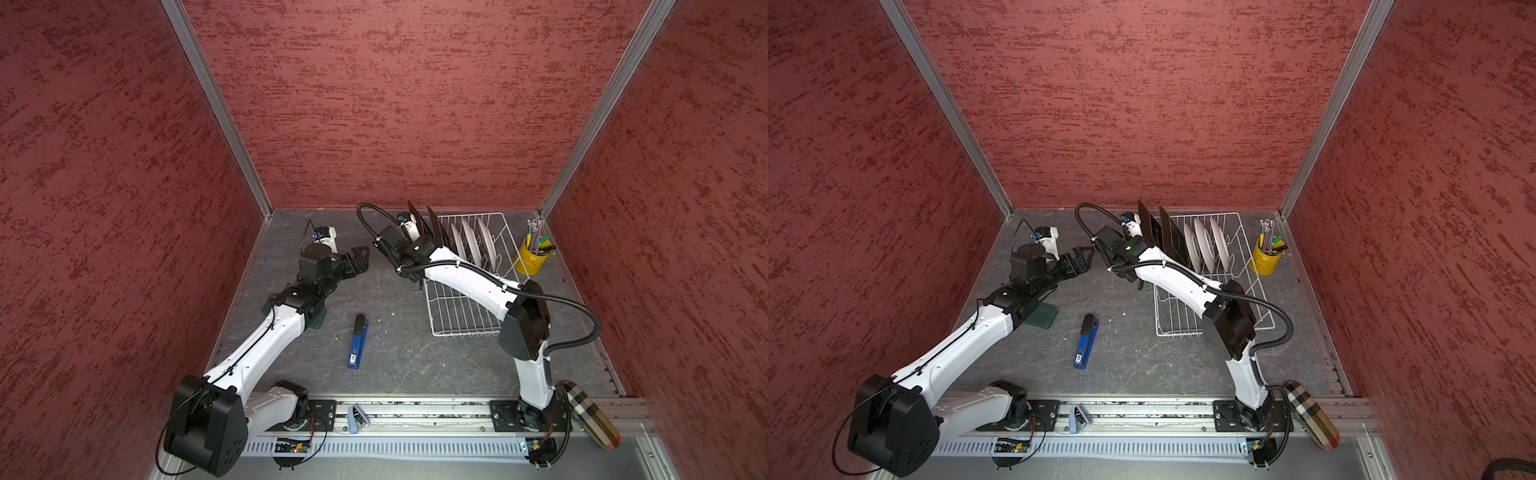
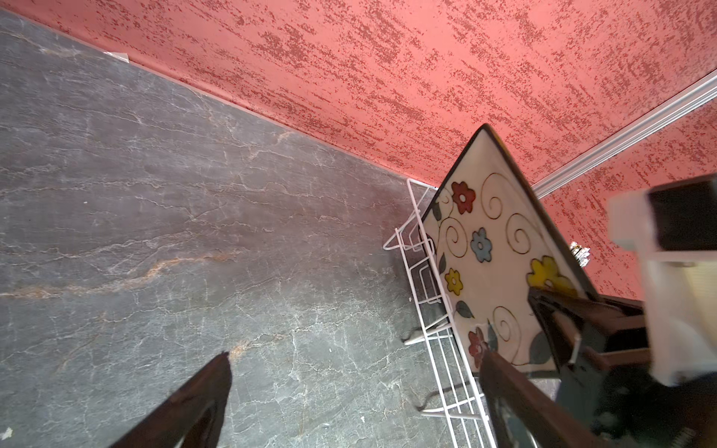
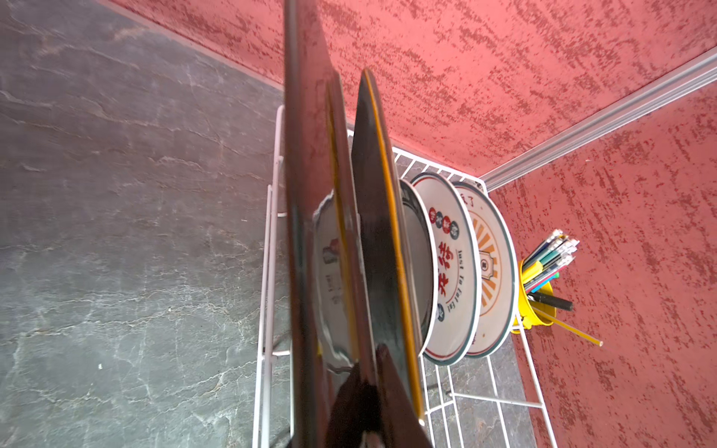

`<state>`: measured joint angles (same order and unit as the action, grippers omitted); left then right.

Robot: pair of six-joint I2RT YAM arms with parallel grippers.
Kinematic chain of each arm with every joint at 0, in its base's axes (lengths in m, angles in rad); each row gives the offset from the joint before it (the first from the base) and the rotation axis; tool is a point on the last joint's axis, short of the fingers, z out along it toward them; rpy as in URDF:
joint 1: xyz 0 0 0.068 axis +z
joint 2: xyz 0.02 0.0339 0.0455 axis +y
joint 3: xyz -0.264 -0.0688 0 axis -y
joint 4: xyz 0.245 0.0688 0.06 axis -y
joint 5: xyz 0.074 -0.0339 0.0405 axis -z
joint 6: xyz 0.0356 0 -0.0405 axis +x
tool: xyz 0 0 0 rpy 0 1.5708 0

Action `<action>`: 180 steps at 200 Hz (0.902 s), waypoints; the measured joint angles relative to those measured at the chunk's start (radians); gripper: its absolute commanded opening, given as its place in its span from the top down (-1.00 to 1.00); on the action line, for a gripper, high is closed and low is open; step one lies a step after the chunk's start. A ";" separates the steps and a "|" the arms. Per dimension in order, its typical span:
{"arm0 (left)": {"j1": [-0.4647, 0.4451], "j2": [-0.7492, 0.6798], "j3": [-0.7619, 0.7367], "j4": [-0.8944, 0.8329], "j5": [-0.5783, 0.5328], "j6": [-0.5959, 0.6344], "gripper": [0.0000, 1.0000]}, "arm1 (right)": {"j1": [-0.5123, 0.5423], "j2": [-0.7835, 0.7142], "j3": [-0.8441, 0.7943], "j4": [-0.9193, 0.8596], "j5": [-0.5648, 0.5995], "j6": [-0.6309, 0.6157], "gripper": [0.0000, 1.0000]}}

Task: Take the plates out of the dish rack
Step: 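Lift the flowered plate up out of the rack with the right gripper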

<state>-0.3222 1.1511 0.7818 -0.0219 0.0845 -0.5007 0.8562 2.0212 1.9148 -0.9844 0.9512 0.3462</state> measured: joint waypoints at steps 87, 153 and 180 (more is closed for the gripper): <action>-0.015 0.022 -0.002 0.008 0.011 0.000 -0.99 | 0.026 -0.024 0.000 0.026 0.039 -0.042 1.00; -0.021 0.022 -0.002 0.008 0.012 0.000 -0.99 | 0.068 -0.063 -0.009 0.107 0.035 -0.056 1.00; -0.021 0.022 -0.002 0.007 0.012 0.000 -0.99 | 0.072 -0.074 -0.011 0.142 0.043 -0.081 1.00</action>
<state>-0.3428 1.1728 0.7795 -0.0151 0.0967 -0.5011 0.9283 1.9476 1.9041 -0.8421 0.9947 0.2649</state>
